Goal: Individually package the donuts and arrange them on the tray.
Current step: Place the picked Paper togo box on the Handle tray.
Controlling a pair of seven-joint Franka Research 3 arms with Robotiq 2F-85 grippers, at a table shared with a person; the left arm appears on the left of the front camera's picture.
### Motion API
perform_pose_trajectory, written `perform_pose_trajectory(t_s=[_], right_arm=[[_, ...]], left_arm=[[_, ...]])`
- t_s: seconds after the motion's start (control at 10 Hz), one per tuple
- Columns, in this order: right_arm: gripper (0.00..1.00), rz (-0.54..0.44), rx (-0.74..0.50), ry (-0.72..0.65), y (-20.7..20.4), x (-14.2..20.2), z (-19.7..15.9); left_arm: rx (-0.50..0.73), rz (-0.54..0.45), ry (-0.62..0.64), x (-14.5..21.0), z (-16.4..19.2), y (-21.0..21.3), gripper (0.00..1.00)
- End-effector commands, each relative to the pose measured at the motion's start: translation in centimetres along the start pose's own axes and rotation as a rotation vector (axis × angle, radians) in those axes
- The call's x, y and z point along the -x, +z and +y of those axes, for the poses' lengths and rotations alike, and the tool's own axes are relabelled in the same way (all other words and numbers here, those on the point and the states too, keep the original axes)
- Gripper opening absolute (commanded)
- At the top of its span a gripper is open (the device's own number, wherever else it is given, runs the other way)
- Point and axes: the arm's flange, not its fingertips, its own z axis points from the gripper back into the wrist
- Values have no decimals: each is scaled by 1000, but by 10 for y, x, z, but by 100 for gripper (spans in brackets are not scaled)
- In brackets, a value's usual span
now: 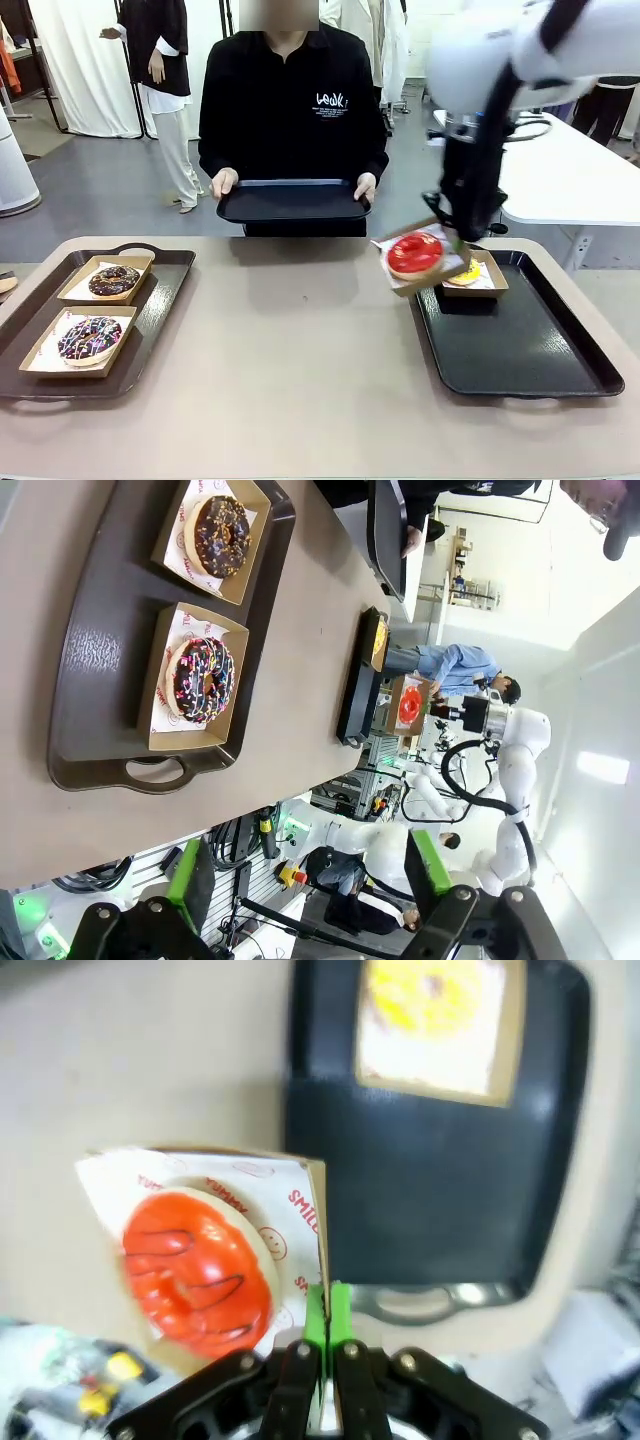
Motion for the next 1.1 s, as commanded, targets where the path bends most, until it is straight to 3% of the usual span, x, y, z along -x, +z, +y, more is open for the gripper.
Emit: perform_pose_trajectory(t_s=[0.0,0.2,0.5,0.6,0.7,1.0], right_arm=[[1,-38,-66,-32,-14,35,-33],[1,-39,-128,-112,-31,57,-66],[1,1,-159,-111,-67,37,-96],[1,13,-146,-105,-73,27,-98],[1,5,-129,-148,-56,51,-94],[1,5,-129,-148,-56,51,-94]], left_arm=[[13,-3,-9,2,0,2,100],[13,-3,-9,2,0,2,100],[13,-3,-9,2,0,2,100],[13,-3,-9,2,0,2,100],[13,-3,-9,2,0,2,100],[13,-3,-9,2,0,2,100]])
